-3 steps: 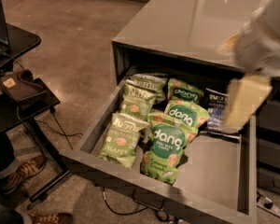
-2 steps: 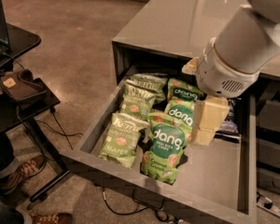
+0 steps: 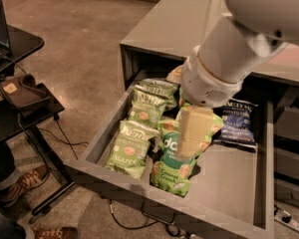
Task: Pick green jalapeno chip bag from top drawer and place on counter
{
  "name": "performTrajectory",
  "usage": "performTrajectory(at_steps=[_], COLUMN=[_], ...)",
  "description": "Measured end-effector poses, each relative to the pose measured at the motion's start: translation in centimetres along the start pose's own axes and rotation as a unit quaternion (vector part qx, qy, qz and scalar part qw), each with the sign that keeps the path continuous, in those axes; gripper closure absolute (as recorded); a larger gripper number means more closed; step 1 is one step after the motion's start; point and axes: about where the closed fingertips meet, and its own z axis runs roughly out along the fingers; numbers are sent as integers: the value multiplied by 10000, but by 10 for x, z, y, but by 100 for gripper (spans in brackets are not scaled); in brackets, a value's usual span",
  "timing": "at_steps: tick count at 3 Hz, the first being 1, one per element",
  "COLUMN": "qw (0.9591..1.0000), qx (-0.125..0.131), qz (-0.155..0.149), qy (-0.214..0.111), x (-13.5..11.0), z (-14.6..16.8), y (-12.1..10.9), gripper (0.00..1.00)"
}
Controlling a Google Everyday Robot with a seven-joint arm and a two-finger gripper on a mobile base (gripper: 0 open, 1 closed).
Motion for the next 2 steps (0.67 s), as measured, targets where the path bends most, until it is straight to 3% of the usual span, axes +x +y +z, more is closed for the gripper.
performTrajectory(at_steps=[1, 2], qw=[9982, 9946], qx=[-172, -32], qz=[-120, -213], qy=[-570, -1012], x=[-51, -97], z=[40, 70], y=[-7, -15], gripper=[0, 0])
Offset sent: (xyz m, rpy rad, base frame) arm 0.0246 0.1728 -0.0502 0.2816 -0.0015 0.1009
